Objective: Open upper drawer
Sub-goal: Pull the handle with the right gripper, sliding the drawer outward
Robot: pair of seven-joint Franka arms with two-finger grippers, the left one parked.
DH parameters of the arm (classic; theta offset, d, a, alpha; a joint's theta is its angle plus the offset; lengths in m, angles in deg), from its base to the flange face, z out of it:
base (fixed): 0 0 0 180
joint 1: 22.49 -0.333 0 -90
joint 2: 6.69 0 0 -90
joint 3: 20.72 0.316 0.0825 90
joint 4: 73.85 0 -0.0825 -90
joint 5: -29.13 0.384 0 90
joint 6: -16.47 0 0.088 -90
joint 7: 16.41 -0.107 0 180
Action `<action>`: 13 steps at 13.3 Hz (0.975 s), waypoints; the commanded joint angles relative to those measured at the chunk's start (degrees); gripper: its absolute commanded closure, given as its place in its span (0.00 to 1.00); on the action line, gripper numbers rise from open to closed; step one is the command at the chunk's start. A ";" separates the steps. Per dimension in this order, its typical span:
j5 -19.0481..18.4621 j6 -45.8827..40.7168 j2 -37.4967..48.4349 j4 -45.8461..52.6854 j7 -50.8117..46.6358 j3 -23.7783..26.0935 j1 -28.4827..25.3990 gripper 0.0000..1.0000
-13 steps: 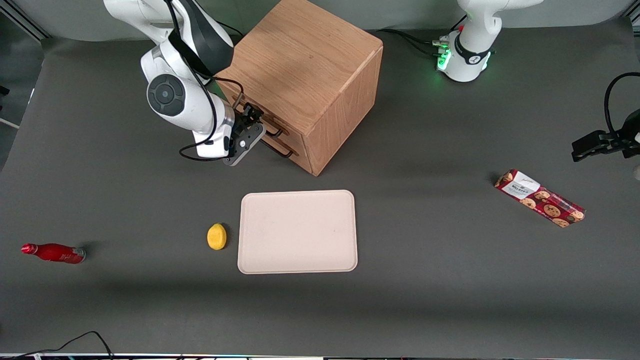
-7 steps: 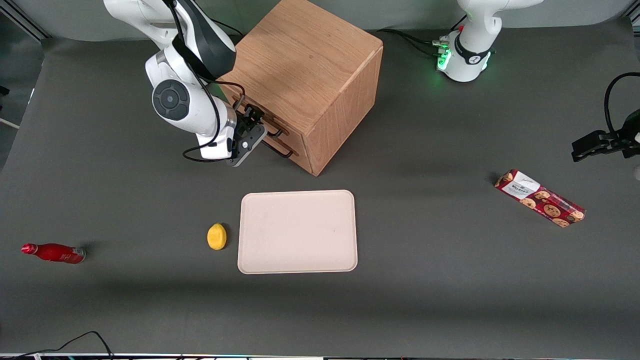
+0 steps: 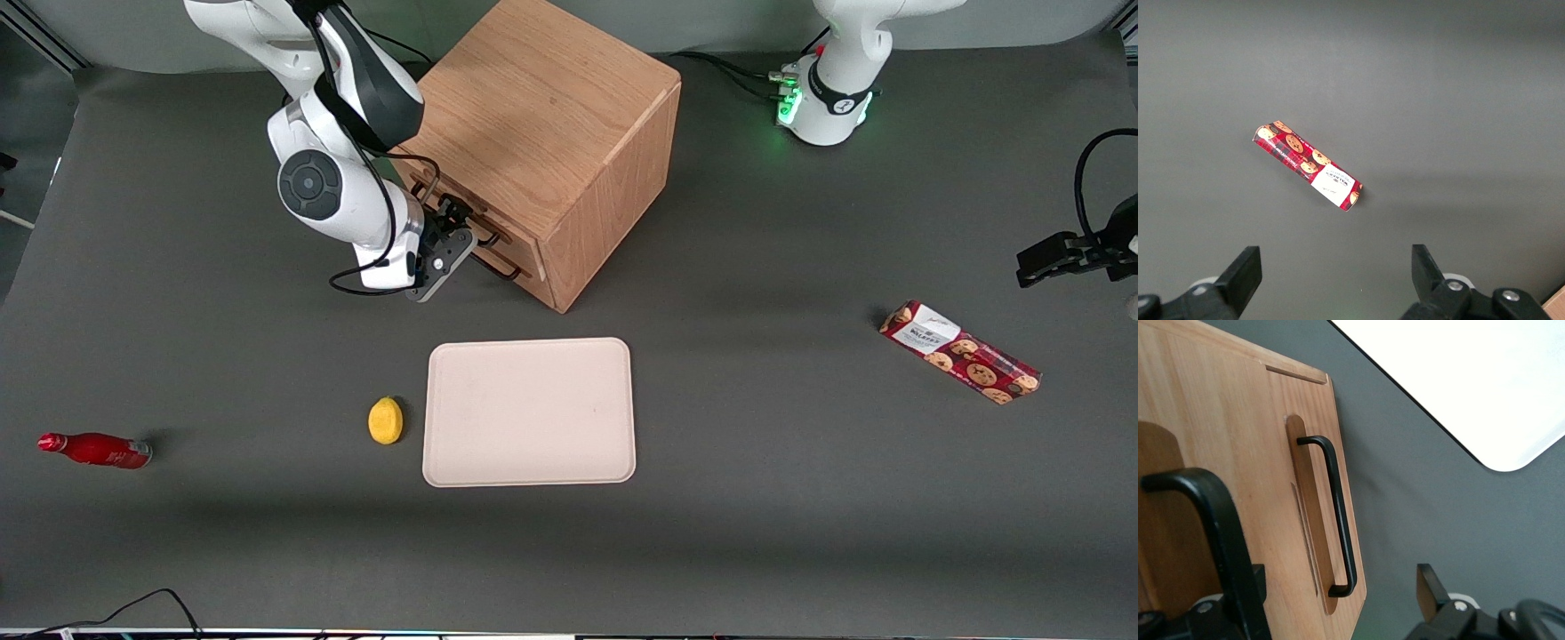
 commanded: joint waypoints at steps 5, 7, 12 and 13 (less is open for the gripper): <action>-2.69 2.41 -0.59 0.27 1.28 -1.37 0.71 0.00; -4.27 3.10 -0.94 0.53 1.28 -2.33 0.80 0.00; -5.68 4.60 -2.08 1.67 2.07 -5.32 0.88 0.00; -6.73 4.60 -2.52 2.11 2.16 -6.02 0.88 0.00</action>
